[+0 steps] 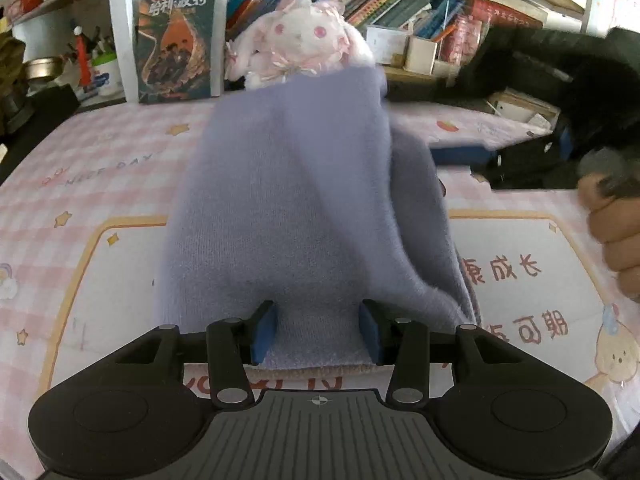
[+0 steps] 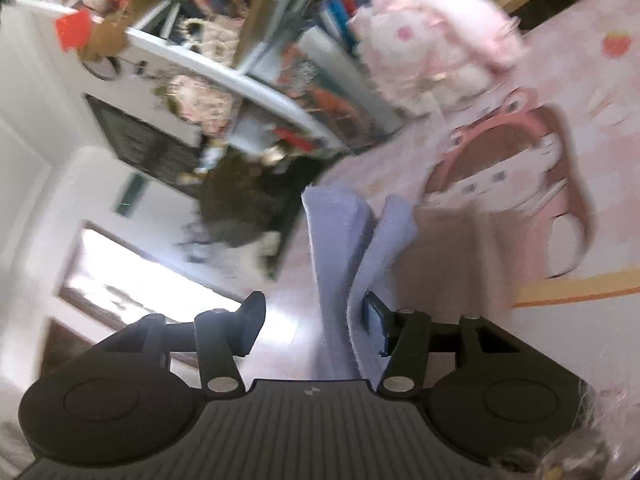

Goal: Fold clothes

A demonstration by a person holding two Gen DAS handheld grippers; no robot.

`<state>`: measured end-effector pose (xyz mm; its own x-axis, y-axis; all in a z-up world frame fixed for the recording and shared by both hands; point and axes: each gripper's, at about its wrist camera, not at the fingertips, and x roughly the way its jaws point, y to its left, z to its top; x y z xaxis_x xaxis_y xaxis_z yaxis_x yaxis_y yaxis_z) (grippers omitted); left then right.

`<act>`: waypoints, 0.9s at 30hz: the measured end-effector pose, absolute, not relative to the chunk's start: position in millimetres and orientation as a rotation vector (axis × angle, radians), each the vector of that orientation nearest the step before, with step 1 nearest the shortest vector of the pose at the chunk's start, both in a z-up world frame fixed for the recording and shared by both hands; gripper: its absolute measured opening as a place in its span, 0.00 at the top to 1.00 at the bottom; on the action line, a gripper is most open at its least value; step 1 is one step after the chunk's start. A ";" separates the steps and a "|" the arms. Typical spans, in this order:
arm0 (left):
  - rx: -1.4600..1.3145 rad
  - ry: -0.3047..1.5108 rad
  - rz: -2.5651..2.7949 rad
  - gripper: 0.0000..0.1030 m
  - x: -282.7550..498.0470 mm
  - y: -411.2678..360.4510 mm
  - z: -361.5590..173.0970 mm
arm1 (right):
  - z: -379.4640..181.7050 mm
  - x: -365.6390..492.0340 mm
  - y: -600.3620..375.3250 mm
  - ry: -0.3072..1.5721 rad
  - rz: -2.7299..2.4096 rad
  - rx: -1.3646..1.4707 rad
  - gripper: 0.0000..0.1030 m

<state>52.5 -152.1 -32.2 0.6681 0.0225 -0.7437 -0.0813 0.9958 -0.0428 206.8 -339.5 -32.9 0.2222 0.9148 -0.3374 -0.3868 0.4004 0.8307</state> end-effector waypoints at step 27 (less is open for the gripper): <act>-0.282 0.749 0.137 0.58 51.2 -112.2 -19.5 | -10.4 162.6 -317.4 0.928 1.022 0.249 0.91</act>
